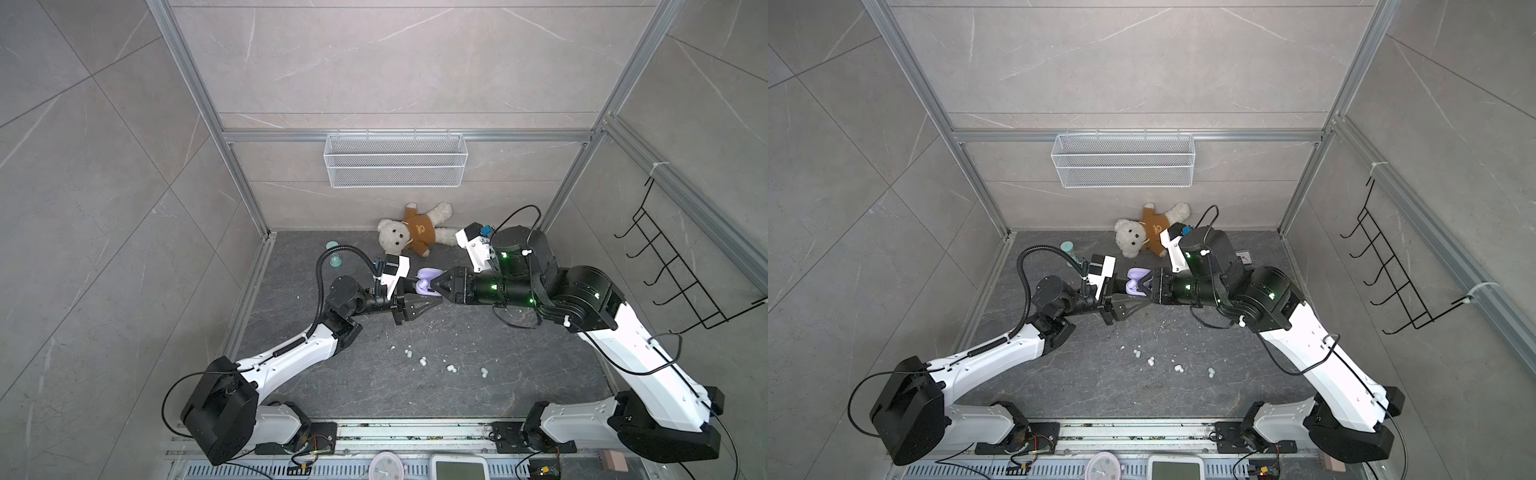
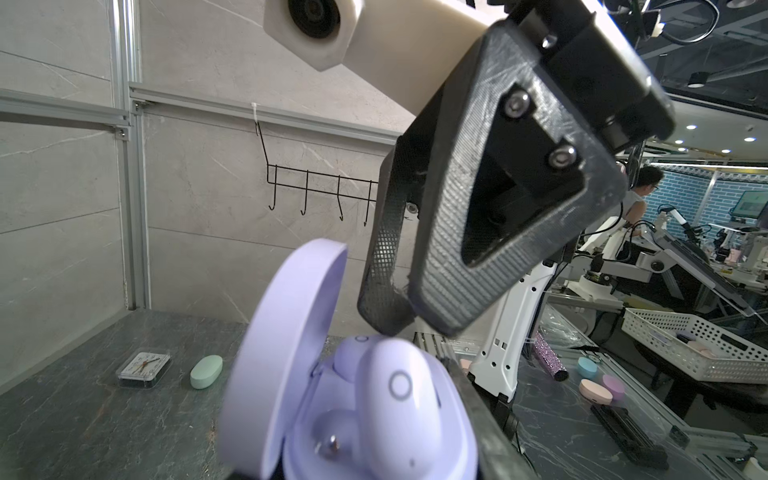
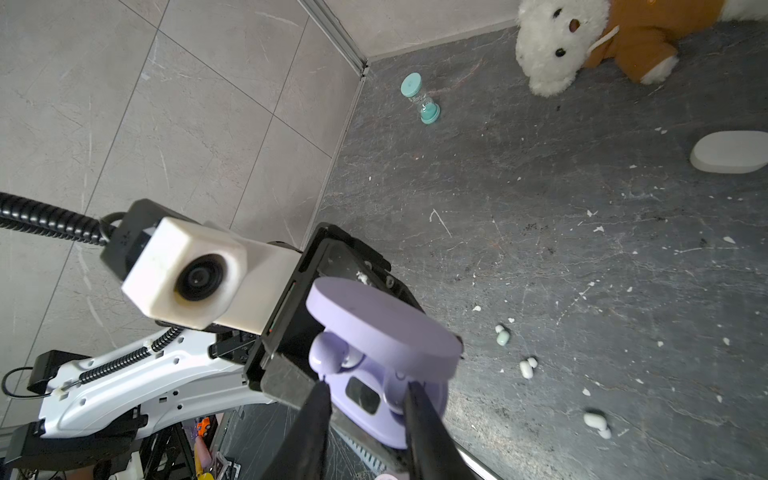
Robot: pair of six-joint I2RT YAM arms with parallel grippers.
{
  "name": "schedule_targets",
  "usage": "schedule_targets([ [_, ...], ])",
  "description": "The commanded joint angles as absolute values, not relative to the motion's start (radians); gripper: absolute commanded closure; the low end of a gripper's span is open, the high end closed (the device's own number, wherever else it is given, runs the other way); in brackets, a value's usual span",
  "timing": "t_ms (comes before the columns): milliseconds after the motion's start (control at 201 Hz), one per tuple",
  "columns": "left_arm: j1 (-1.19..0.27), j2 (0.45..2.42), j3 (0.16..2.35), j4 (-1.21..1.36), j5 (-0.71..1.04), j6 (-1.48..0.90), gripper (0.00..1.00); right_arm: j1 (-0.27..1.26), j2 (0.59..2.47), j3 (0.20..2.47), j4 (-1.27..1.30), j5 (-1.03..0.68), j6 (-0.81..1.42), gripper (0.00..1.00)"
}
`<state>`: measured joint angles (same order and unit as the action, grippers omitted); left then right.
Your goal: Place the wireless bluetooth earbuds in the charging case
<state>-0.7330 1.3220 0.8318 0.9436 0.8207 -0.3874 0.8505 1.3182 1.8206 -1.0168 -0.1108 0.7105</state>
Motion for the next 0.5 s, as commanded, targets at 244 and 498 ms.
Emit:
schedule_targets([
  [244, -0.738, 1.311, 0.849, 0.964, 0.787, -0.316, 0.86, 0.871, 1.344, 1.845, -1.031, -0.087, 0.687, 0.66],
  [498, -0.741, 1.311, 0.847, 0.913, 0.749, -0.271, 0.86, 0.894, 1.350, 1.851, -1.054, -0.034, 0.685, 0.64],
])
